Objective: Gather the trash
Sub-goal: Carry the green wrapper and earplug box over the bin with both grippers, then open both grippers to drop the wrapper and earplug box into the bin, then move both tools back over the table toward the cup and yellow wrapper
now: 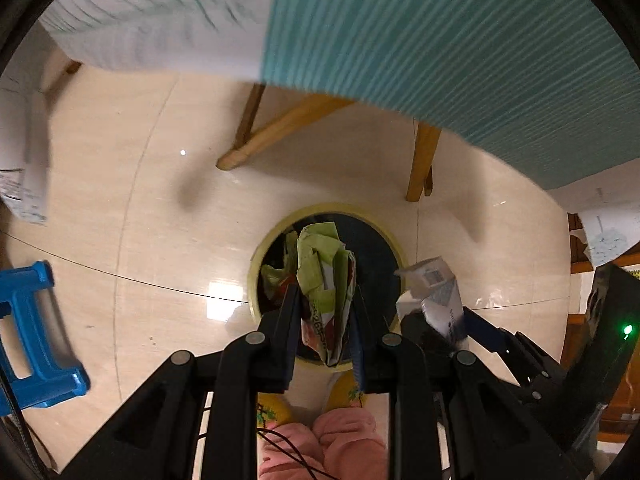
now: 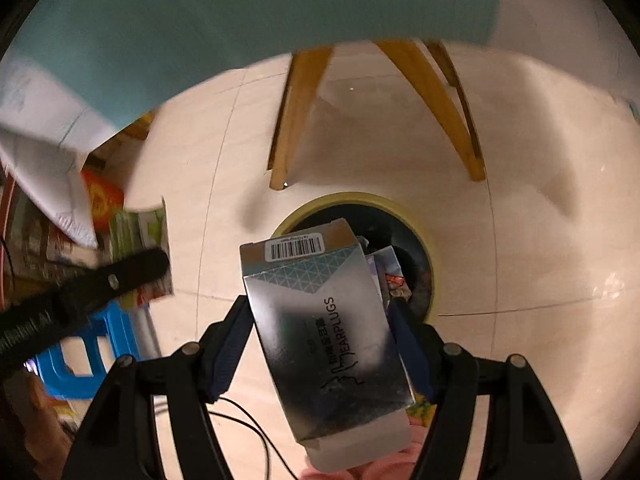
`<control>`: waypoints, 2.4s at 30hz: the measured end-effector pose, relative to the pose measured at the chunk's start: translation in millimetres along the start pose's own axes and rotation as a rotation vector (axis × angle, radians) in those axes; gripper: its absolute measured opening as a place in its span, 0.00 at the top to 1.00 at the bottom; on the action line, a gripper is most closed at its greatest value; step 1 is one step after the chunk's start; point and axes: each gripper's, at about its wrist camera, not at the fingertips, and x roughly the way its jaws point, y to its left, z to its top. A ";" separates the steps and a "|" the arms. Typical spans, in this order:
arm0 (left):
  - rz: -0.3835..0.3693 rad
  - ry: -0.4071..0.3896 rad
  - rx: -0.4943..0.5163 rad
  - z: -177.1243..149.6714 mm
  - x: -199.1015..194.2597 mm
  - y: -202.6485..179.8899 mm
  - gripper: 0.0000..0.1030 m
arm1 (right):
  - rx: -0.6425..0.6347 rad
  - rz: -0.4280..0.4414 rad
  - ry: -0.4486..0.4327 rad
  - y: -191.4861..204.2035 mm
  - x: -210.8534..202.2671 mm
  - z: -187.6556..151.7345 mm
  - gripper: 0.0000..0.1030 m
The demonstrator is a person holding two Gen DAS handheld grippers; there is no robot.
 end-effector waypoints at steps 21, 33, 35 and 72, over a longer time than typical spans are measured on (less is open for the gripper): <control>-0.011 0.020 -0.045 8.1 42.1 12.5 0.30 | 0.143 0.038 -0.021 -34.5 28.4 15.2 0.32; 0.042 -0.068 -0.082 0.4 3.6 39.2 0.23 | 0.079 0.005 0.013 -13.9 42.6 26.7 0.30; 0.048 -0.080 -0.085 0.6 -1.7 42.6 0.22 | 0.068 -0.028 0.039 -10.4 47.7 26.7 0.30; 0.046 -0.286 0.027 -4.3 -262.1 -22.0 0.21 | -0.130 -0.092 -0.090 83.7 -194.9 39.6 0.30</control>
